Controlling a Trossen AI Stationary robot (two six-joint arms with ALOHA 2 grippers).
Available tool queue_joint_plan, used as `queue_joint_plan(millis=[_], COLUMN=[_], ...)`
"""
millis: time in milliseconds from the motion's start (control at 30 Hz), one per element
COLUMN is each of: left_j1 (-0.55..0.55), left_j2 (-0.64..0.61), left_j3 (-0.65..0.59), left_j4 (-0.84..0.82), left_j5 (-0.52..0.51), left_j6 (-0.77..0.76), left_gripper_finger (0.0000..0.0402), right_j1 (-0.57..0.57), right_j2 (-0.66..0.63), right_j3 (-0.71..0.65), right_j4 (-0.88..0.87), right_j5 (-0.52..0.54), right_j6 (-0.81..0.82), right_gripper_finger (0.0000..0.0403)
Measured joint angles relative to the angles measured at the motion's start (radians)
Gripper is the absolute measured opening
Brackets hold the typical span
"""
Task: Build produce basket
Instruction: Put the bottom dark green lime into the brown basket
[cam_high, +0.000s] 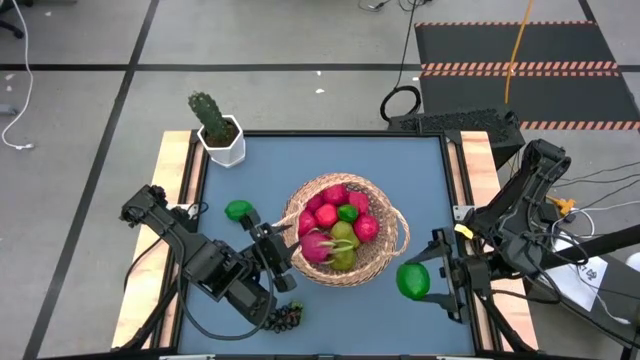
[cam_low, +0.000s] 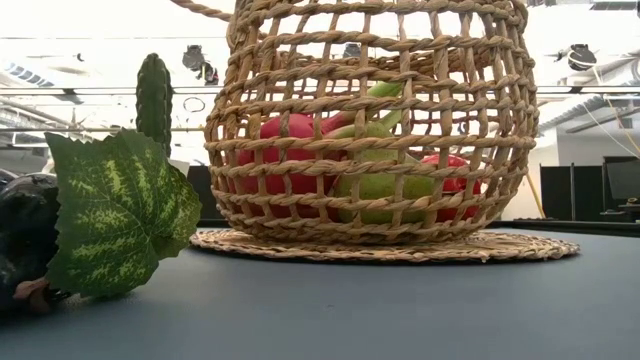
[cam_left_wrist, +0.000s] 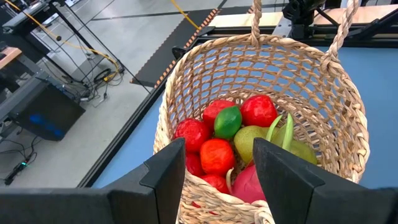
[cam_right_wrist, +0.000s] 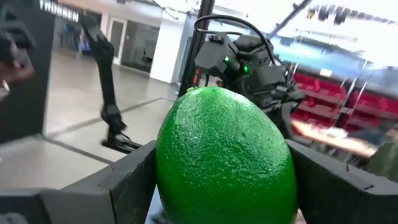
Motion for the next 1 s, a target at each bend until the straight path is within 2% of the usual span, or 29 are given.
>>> queue_joint_plan(millis=[133,267,333,600,867,1000], left_j1=[0.0,0.0,0.0,0.0,0.001,0.001], left_j2=[0.0,0.0,0.0,0.0,0.0,0.0], left_j3=[0.0,0.0,0.0,0.0,0.0,0.0], left_j4=[0.0,0.0,0.0,0.001,0.002,0.002], left_j5=[0.0,0.0,0.0,0.0,0.0,0.0], left_j6=[0.0,0.0,0.0,0.0,0.0,0.0], left_gripper_finger=[0.0189,0.0189,0.0189,0.0189,0.0189,0.0189], right_j1=[0.0,-0.023,-0.039,-0.119,-0.211,-0.265], right_j2=[0.0,-0.001,0.0,0.024,0.087,0.14], right_j3=[0.0,0.0,0.0,0.027,0.22,0.339], right_j4=[0.021,0.093,0.095,0.088,-0.117,-0.245], right_j5=[0.055,0.158,0.163,0.152,0.142,0.045], right_j6=[-0.101,-0.072,-0.044,0.03,0.032,0.079], right_gripper_finger=[0.0309,0.0309,0.0309,0.0309,0.0309,0.0309])
